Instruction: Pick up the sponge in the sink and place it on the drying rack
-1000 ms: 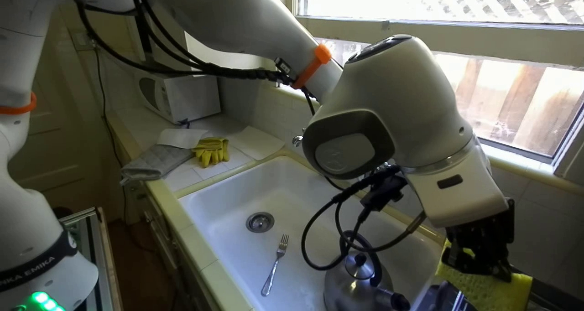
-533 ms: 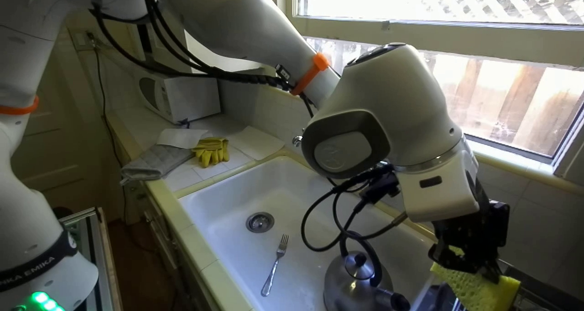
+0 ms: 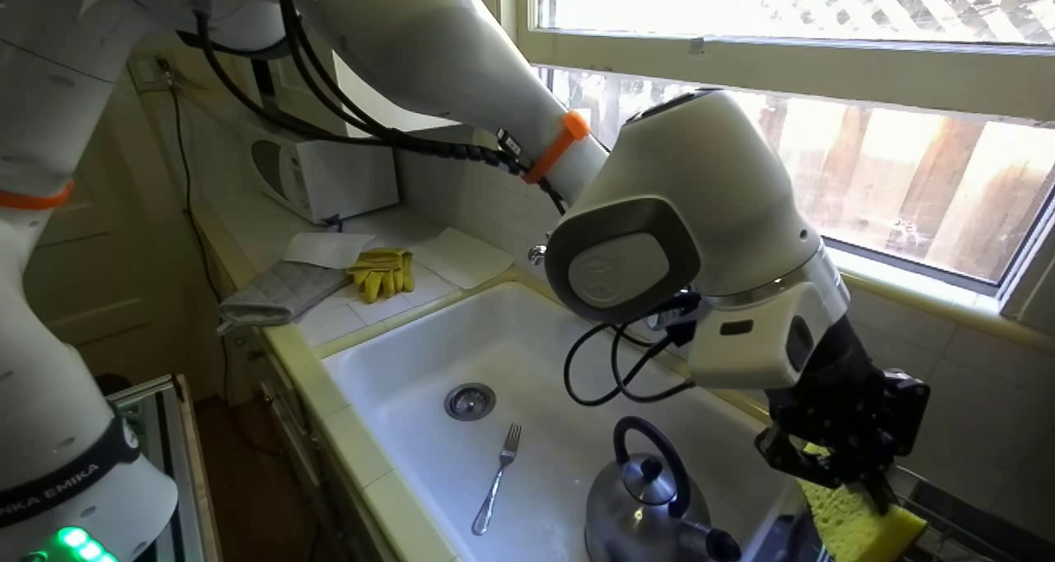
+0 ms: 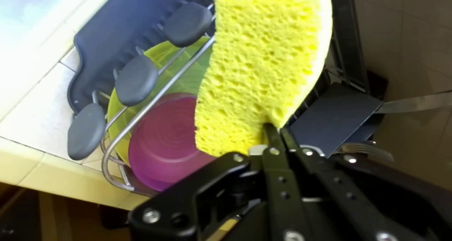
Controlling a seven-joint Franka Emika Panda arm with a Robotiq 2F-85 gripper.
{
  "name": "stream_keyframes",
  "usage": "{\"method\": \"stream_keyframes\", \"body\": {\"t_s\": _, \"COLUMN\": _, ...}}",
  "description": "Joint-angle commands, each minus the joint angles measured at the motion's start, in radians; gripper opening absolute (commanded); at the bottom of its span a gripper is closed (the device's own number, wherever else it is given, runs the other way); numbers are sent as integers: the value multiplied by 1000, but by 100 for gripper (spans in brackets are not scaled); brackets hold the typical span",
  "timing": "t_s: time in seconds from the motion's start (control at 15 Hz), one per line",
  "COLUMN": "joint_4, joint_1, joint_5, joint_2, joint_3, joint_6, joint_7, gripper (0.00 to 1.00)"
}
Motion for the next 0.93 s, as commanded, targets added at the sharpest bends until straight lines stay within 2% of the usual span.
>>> {"method": "stream_keyframes", "body": {"t_s": 0.0, "joint_4": 8, "joint_1": 41, "joint_5": -50, "joint_2": 47, "joint_3": -55, "joint_6": -56, "joint_7": 216, "gripper": 1}}
{"method": "stream_keyframes", "body": {"t_s": 0.47, "joint_4": 21, "joint_1": 57, "joint_5": -128, "joint_2": 66, "joint_3": -82, "joint_6": -139, "joint_7": 522, "gripper": 1}}
{"method": "stream_keyframes", "body": {"t_s": 0.87, "joint_4": 25, "joint_1": 78, "joint_5": -191, "joint_2": 100, "joint_3": -114, "joint_6": -151, "joint_7": 747, "gripper": 1}}
